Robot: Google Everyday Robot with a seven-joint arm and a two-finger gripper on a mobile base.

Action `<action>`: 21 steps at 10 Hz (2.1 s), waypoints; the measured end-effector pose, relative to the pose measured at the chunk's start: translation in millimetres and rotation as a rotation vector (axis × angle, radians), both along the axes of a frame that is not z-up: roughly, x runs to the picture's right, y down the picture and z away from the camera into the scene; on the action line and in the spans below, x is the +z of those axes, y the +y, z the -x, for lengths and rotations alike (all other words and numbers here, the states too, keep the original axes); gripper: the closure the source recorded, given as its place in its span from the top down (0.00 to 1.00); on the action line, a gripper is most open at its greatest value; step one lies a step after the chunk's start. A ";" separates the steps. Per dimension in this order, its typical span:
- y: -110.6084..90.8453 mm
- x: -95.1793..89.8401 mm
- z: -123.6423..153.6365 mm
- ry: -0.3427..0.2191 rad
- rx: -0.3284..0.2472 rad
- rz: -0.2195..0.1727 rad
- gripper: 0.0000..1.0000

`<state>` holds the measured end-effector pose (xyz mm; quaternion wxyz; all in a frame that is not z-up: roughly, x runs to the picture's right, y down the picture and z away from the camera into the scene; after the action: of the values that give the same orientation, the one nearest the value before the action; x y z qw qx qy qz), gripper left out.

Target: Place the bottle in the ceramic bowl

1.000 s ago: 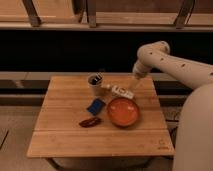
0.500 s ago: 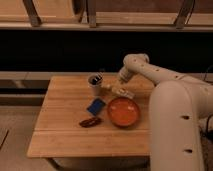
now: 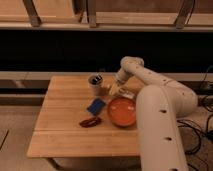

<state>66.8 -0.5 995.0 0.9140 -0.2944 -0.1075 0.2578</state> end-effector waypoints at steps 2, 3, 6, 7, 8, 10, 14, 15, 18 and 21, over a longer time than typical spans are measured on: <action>14.7 6.8 -5.0 0.020 0.010 0.058 0.73; 20.5 8.7 -6.5 0.025 0.024 0.088 0.62; 24.5 10.7 -10.8 0.035 0.055 0.135 0.34; 22.3 10.9 -15.4 0.046 0.059 0.139 0.24; 18.4 10.3 -24.8 0.068 0.058 0.136 0.14; -15.4 3.2 -65.2 0.167 0.043 0.060 0.00; -69.4 -56.1 -113.5 0.349 -0.010 -0.046 0.00; -63.7 -74.3 -99.8 0.361 -0.012 -0.031 0.00; -27.8 -106.3 -60.1 0.385 -0.019 0.041 0.00; 12.6 -146.8 -54.6 0.500 0.025 0.109 0.00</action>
<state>121.4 12.0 848.2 0.8916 -0.2692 0.1322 0.3393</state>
